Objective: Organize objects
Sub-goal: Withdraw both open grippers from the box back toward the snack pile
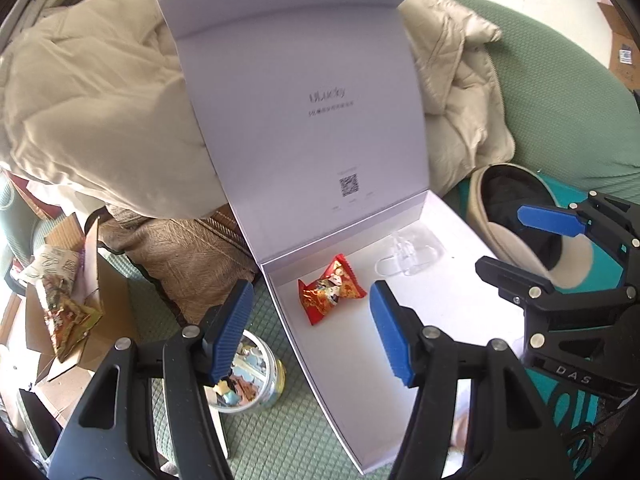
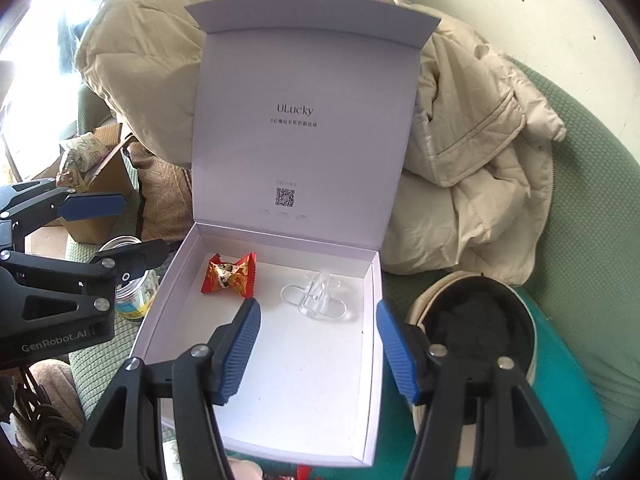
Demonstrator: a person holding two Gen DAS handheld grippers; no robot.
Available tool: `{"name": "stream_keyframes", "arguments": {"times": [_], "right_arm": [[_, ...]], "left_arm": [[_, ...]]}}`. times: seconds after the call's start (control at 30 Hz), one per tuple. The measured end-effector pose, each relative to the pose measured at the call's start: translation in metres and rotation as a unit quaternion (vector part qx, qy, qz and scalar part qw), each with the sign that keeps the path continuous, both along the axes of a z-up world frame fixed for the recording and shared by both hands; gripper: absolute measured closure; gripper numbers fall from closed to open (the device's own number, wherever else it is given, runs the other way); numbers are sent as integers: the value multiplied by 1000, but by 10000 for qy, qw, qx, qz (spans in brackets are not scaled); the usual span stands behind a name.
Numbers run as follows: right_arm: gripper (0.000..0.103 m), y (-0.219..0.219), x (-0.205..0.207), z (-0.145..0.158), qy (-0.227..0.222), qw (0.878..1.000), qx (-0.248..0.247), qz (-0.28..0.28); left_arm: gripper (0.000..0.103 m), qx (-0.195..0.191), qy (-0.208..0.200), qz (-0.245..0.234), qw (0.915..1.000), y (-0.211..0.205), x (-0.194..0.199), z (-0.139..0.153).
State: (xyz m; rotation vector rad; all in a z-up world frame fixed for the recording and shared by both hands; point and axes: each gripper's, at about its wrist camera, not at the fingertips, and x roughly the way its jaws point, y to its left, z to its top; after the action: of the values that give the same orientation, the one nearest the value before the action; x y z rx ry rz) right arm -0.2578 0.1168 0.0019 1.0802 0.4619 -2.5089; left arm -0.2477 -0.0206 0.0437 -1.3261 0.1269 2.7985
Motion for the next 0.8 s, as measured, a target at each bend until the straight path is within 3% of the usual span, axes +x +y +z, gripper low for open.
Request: {"name": "stream_keyframes", "arguments": {"times": [0.6,0.8], "right_arm": [[33,-4,82,35,448,9986,114,266],[32,-4,107,41,542,9980,108,291]], "left_arm": [[43,122,329,28,9994,3,78,35],[33,117,484,152,9986,0,107,40]]}}
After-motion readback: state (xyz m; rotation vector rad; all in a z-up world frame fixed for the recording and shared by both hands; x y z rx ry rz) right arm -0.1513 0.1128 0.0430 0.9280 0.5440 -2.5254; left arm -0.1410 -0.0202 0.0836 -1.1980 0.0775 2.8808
